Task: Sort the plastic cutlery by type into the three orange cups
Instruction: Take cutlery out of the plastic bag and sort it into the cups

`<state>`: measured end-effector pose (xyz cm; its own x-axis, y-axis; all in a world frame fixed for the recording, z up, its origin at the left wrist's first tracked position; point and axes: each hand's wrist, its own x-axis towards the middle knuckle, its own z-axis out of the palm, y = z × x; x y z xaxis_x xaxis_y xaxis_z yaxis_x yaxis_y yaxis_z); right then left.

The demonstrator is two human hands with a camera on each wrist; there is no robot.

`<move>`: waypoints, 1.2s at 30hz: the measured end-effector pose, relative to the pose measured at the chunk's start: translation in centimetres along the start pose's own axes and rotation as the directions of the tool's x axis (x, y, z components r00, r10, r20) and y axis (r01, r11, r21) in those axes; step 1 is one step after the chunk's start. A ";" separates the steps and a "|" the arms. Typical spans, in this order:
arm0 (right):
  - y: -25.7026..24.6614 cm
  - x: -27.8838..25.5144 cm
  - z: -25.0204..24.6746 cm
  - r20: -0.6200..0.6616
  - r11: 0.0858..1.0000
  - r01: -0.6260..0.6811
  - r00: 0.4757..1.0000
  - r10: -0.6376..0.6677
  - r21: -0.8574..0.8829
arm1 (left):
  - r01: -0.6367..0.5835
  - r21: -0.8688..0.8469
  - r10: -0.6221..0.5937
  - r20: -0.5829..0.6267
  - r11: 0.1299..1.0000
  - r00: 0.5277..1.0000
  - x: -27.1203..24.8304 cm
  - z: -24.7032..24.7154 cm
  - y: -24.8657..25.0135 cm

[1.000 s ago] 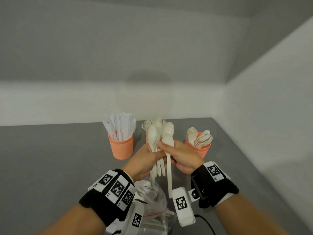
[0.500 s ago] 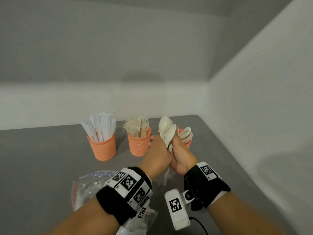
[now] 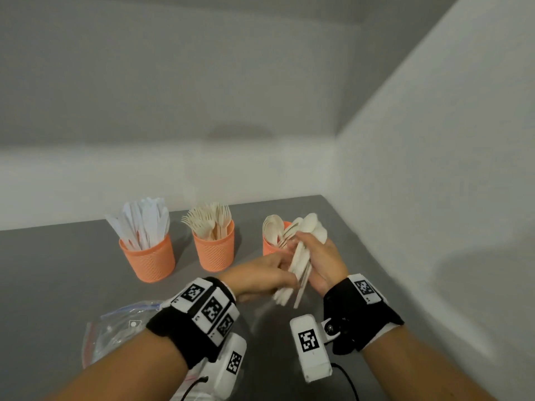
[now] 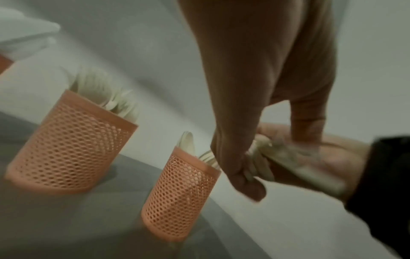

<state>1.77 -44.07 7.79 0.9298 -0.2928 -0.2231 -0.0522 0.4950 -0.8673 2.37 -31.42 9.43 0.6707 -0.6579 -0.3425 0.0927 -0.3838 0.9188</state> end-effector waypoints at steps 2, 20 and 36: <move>-1.8 0.9 -0.9 -0.086 0.990 0.138 0.987 -0.135 0.036 | -0.029 -0.023 0.025 -0.156 0.999 0.987 0.8 -1.3 -0.2; -4.2 2.1 -0.2 -0.194 0.836 0.531 0.814 -0.548 -0.137 | -0.108 0.509 0.250 -0.219 0.854 0.943 5.9 -1.4 -1.3; -1.6 1.1 -1.2 0.157 0.676 0.586 0.795 -0.586 -0.447 | -0.178 0.322 0.249 -0.197 0.930 0.948 5.1 -0.3 -1.3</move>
<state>2.44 -46.22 8.41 0.8269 -0.3946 0.4007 0.3469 -0.2030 -0.9157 5.89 -34.08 6.60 0.8043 -0.5916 -0.0569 -0.2696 -0.4485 0.8522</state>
